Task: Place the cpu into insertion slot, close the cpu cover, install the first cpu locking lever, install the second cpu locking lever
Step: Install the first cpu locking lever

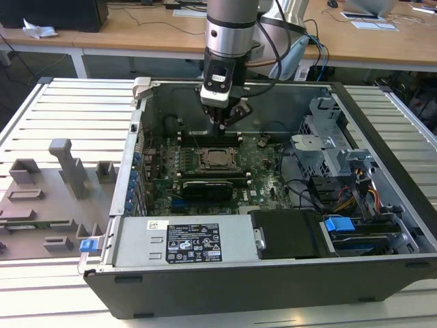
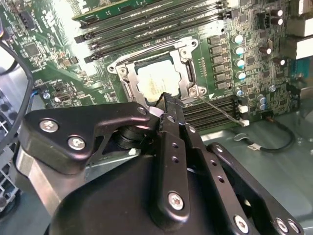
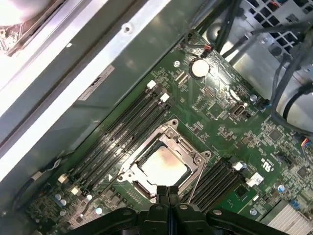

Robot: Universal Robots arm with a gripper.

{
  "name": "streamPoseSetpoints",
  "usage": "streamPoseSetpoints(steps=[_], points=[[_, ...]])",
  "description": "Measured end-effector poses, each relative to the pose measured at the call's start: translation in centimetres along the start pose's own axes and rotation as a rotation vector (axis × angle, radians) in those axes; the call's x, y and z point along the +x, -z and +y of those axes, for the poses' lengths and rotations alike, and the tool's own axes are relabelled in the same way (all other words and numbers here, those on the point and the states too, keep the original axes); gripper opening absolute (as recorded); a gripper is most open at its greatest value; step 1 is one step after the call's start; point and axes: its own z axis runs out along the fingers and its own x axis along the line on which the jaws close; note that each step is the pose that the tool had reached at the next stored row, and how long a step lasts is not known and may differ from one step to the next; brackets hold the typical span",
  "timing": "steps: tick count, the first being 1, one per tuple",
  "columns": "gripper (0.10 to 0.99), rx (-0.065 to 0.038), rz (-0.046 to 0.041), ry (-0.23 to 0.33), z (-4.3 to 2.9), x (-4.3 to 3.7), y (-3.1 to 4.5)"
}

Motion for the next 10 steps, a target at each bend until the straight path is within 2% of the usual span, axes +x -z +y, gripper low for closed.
streamPoseSetpoints(steps=[5,10], points=[[0.106,-0.001,-0.0024,0.072,0.0,0.0,0.0],[0.106,-0.001,-0.004,0.119,0.0,0.0,0.0]])
